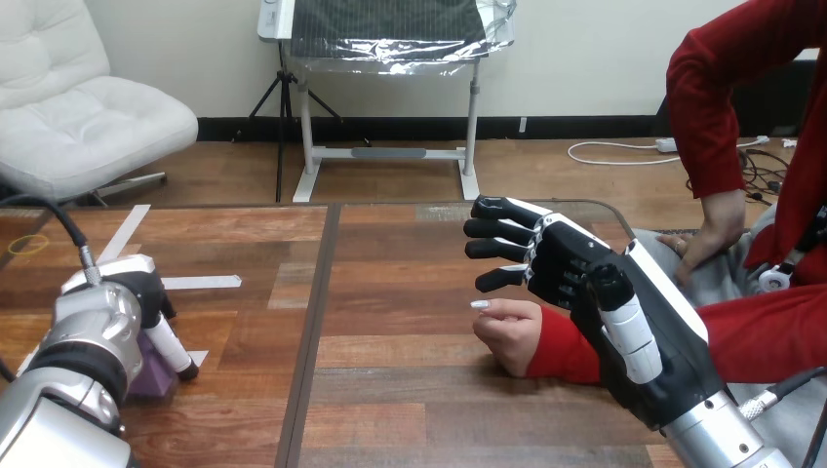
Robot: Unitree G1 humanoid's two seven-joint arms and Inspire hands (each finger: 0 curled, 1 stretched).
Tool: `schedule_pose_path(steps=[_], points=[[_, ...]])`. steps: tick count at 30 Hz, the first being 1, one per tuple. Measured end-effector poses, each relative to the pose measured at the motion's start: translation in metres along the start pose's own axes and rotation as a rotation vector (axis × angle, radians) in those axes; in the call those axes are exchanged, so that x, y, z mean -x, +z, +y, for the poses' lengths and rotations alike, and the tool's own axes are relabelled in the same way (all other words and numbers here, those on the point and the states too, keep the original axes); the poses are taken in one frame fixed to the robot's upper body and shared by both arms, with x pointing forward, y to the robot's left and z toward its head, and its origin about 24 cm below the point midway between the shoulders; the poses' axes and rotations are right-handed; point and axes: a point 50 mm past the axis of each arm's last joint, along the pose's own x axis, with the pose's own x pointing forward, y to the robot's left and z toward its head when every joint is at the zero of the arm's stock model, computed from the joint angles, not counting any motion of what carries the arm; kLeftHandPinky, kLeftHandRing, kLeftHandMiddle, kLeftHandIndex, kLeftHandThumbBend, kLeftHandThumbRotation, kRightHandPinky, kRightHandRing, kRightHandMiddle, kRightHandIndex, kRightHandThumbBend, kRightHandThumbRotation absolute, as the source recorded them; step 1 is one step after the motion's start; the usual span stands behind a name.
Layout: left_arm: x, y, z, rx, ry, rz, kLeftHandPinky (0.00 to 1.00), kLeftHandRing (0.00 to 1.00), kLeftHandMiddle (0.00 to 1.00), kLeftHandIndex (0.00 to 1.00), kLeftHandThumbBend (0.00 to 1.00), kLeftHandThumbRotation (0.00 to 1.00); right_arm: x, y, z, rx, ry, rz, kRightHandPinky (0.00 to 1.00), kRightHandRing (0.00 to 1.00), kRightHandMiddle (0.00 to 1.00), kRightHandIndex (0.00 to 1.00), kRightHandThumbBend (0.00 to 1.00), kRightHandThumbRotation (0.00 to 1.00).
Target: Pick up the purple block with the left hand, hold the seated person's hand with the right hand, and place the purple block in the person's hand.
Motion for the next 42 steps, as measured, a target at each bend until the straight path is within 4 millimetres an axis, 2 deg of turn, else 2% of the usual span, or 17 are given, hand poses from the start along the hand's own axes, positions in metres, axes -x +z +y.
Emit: schedule_pose_path(steps=[2,4,6,14,17,22,34,42], points=[[0.0,0.0,0.0,0.0,0.004,0.0,0.44,0.78,0.81,0.77,0.74,0.12,0.0,0.0,0.0,0.0,0.0,0.0,0.68,0.8,0.82,0.83,0.92,1.0],[0.0,0.0,0.0,0.003,0.007,0.0,0.41,0.72,0.76,0.76,0.75,0.08,0.0,0.0,0.0,0.0,0.0,0.0,0.68,0.8,0.82,0.83,0.92,1.0],[0.0,-0.001,-0.001,0.016,0.016,-0.002,0.34,0.56,0.65,0.73,0.76,0.04,0.0,0.0,0.0,0.0,0.0,0.0,0.68,0.8,0.82,0.83,0.92,1.0],[-0.001,-0.004,-0.006,0.114,0.059,-0.008,0.2,0.3,0.42,0.64,0.74,0.0,0.0,0.0,0.0,0.0,0.0,0.0,0.68,0.8,0.82,0.83,0.92,1.0],[-0.002,-0.006,-0.007,0.139,0.072,-0.003,0.18,0.27,0.38,0.63,0.72,0.0,0.0,0.0,0.0,0.0,-0.001,0.0,0.68,0.8,0.82,0.83,0.92,1.0],[-0.002,-0.008,-0.01,0.159,0.087,0.002,0.17,0.24,0.35,0.62,0.69,0.0,0.0,0.0,0.0,0.001,-0.001,0.0,0.68,0.8,0.82,0.83,0.92,1.0],[-0.002,-0.009,-0.013,0.18,0.102,0.009,0.24,0.33,0.43,0.59,0.71,0.0,0.0,0.0,-0.001,0.001,-0.002,0.0,0.69,0.8,0.82,0.83,0.92,1.0],[-0.002,-0.01,-0.013,0.19,0.101,0.01,0.29,0.37,0.47,0.53,0.7,0.0,0.0,0.0,-0.001,0.002,-0.003,0.0,0.69,0.8,0.82,0.83,0.92,1.0]])
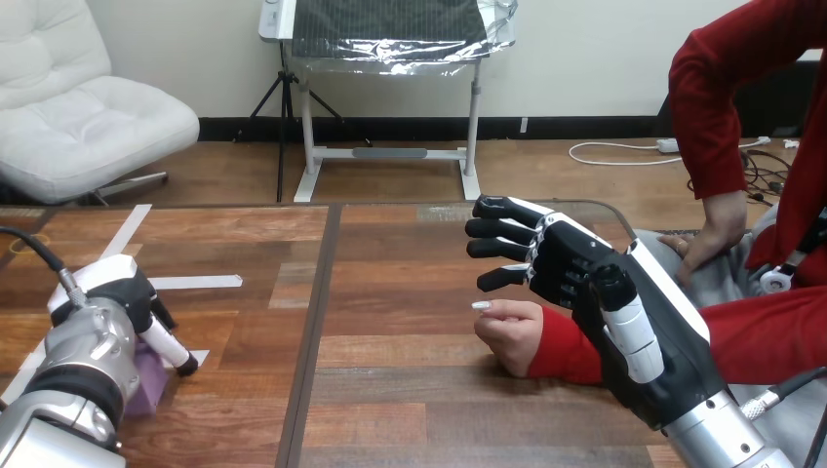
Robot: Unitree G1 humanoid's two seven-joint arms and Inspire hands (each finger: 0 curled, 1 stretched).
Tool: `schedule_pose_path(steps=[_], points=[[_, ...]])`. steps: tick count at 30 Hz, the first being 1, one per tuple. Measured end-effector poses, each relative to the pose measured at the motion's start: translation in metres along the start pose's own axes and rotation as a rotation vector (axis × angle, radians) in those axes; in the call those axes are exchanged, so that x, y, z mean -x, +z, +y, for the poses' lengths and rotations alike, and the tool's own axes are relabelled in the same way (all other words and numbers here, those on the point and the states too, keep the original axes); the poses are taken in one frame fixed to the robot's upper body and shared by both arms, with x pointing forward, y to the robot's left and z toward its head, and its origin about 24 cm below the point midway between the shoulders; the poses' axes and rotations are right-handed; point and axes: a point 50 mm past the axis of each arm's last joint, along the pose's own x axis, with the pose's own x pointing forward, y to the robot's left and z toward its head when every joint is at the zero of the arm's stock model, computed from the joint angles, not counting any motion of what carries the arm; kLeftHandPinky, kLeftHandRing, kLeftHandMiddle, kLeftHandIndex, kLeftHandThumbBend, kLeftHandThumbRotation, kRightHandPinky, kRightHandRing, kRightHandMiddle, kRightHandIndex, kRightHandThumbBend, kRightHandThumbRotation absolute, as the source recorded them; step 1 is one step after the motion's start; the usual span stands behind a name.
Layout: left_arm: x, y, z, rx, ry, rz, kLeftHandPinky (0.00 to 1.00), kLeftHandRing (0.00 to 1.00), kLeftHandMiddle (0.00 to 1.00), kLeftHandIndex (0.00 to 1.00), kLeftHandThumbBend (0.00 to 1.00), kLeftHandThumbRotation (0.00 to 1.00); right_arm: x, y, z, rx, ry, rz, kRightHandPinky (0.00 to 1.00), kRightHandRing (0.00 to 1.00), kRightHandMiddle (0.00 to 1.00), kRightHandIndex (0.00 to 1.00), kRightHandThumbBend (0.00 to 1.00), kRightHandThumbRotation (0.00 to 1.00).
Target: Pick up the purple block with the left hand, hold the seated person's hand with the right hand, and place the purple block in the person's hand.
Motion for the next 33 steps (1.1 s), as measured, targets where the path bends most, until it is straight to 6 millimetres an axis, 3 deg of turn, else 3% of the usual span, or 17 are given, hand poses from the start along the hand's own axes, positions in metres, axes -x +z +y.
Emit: schedule_pose_path(steps=[33], points=[[0.0,0.0,0.0,0.004,0.001,0.002,0.3,0.38,0.46,0.51,0.74,0.0,0.0001,0.0001,0.0001,-0.001,0.004,-0.001,0.69,0.8,0.82,0.83,0.91,1.0]])
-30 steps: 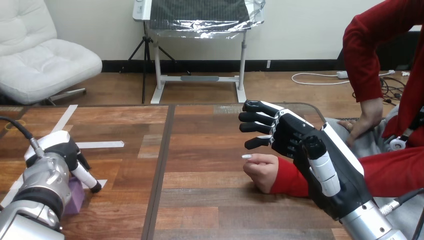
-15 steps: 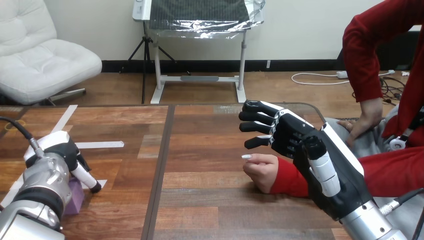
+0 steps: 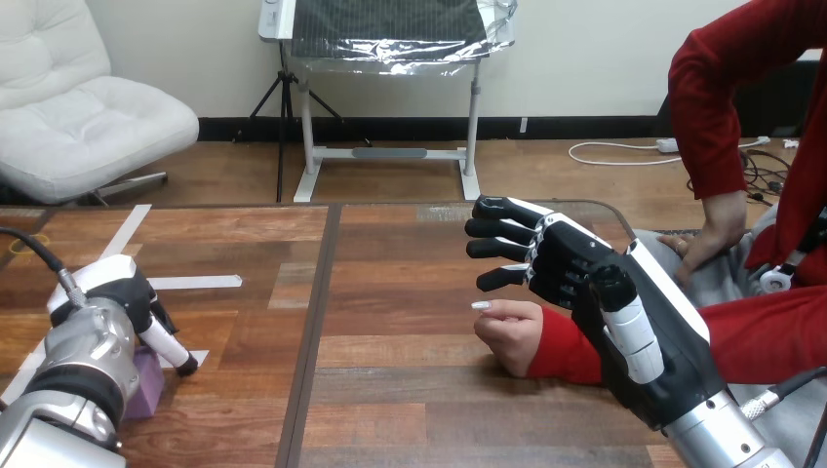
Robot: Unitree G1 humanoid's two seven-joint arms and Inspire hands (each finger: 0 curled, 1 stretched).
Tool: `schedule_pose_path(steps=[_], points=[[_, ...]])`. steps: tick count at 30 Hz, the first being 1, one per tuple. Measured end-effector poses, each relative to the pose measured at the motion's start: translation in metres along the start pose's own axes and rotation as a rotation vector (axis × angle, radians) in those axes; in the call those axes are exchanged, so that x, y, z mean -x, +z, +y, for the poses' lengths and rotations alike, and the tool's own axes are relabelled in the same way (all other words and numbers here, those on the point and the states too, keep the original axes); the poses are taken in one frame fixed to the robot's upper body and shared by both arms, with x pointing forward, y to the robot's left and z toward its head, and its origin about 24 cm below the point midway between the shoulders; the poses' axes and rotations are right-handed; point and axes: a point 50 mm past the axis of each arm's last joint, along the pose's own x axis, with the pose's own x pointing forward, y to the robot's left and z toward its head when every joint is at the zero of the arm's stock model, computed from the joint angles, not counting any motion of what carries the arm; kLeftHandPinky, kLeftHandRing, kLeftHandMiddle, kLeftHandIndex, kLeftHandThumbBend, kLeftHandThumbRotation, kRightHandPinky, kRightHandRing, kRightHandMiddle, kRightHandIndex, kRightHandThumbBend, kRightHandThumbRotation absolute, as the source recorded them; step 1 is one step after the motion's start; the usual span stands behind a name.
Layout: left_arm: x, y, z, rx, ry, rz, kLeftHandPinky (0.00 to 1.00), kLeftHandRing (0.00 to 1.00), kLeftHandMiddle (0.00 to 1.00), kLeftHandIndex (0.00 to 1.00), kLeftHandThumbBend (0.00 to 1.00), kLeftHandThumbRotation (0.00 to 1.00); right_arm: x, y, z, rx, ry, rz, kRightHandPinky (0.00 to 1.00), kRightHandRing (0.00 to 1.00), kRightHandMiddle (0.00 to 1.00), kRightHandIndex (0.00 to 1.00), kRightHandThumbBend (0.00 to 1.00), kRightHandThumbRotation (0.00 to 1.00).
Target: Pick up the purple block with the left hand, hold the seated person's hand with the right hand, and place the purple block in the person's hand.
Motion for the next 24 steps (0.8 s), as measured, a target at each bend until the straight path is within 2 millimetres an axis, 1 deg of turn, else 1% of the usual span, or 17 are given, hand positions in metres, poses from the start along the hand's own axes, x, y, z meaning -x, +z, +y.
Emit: schedule_pose_path(steps=[7,13,21,24], points=[[0.0,0.0002,-0.0003,0.0,0.008,-0.008,0.33,0.4,0.47,0.49,0.76,0.0,0.0,0.0,0.0,0.0,0.0,0.0,0.69,0.8,0.82,0.83,0.91,1.0],[0.0,0.0001,-0.0003,0.001,0.008,-0.008,0.35,0.41,0.48,0.49,0.75,0.0,0.0,0.0,0.0,0.001,0.0,0.0,0.69,0.8,0.82,0.83,0.91,1.0],[0.0,-0.0001,-0.0003,0.008,0.009,-0.007,0.26,0.34,0.42,0.51,0.74,0.0,0.0,0.0,0.0,0.002,0.001,0.001,0.69,0.8,0.82,0.83,0.91,1.0],[0.0,-0.0001,-0.0003,0.011,0.007,-0.007,0.25,0.32,0.41,0.52,0.73,0.0,0.0,0.0,0.0,0.002,0.001,0.001,0.69,0.8,0.82,0.83,0.91,1.0]])
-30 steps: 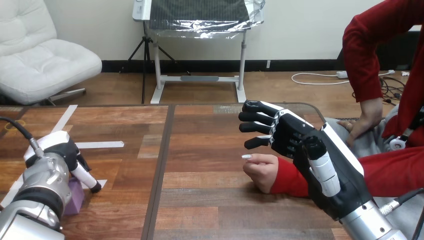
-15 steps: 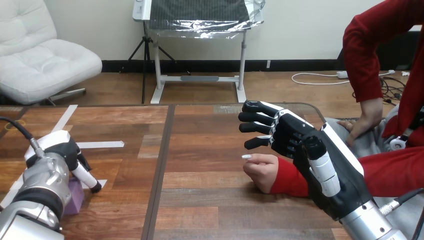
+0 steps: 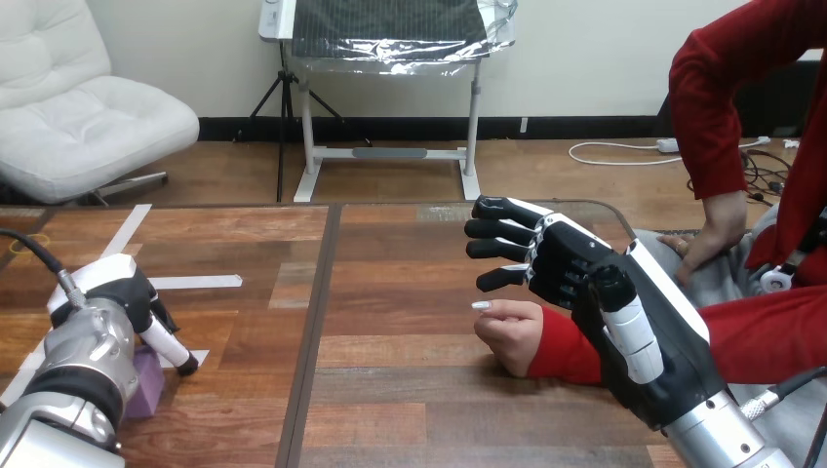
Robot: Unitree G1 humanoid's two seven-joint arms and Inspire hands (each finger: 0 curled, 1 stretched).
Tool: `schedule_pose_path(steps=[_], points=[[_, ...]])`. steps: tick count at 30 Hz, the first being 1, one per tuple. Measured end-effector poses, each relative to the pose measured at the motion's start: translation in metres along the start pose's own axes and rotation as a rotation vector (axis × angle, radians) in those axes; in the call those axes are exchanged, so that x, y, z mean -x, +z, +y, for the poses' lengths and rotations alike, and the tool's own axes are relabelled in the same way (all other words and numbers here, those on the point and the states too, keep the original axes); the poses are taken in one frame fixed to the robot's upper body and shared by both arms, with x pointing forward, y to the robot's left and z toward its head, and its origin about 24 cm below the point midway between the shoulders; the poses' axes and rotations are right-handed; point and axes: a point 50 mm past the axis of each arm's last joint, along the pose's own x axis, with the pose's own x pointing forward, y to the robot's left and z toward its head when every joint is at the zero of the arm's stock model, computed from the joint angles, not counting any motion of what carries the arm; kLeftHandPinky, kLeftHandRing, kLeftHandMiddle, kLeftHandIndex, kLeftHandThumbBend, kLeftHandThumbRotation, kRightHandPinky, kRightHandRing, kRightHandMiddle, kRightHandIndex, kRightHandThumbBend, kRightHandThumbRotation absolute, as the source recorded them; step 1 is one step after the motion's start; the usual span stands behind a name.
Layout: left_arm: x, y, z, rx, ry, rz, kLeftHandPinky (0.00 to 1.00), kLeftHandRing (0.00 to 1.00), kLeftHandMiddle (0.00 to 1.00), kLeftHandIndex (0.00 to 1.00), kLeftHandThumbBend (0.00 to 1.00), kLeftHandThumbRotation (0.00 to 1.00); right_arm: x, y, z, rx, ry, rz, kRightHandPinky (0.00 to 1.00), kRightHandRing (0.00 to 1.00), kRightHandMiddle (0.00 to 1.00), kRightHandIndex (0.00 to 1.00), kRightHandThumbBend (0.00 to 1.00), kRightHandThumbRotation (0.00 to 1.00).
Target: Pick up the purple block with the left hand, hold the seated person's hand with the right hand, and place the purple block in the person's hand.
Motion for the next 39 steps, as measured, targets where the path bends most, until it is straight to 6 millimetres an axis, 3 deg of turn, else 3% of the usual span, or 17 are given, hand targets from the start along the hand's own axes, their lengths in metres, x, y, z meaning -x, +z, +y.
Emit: schedule_pose_path(steps=[4,10,15,24,31,34,39], points=[[0.0,0.0,0.0,0.002,-0.013,0.002,0.24,0.32,0.42,0.56,0.75,0.0,0.0,0.0,0.0,0.0,0.0,0.0,0.69,0.8,0.82,0.83,0.91,1.0],[0.0,0.0,0.002,-0.001,-0.058,0.015,0.26,0.4,0.51,0.67,0.79,0.0,0.0,0.0,0.0,0.0,0.0,0.0,0.69,0.8,0.82,0.83,0.92,1.0],[0.0,0.001,0.004,-0.002,-0.108,0.013,0.41,0.61,0.69,0.75,0.82,0.02,0.0,0.0,0.0,0.0,0.0,0.0,0.69,0.8,0.82,0.83,0.91,1.0],[0.001,0.005,0.01,-0.001,-0.157,-0.006,0.57,0.75,0.82,0.83,0.85,0.08,0.0,0.0,0.0,-0.001,0.0,0.0,0.69,0.8,0.82,0.83,0.91,1.0],[0.002,0.007,0.015,-0.012,-0.195,-0.041,0.62,0.79,0.86,0.86,0.88,0.09,0.0,0.0,0.0,-0.001,0.0,0.0,0.69,0.8,0.82,0.83,0.91,1.0],[0.003,0.007,0.018,-0.012,-0.213,-0.058,0.55,0.73,0.83,0.87,0.89,0.08,0.0,0.0,0.0,-0.001,0.0,0.0,0.69,0.8,0.82,0.83,0.91,1.0],[0.004,0.008,0.024,0.002,-0.241,-0.089,0.53,0.72,0.83,0.88,0.9,0.06,0.0,0.0,0.0,-0.001,0.0,0.0,0.69,0.8,0.82,0.83,0.91,1.0]])
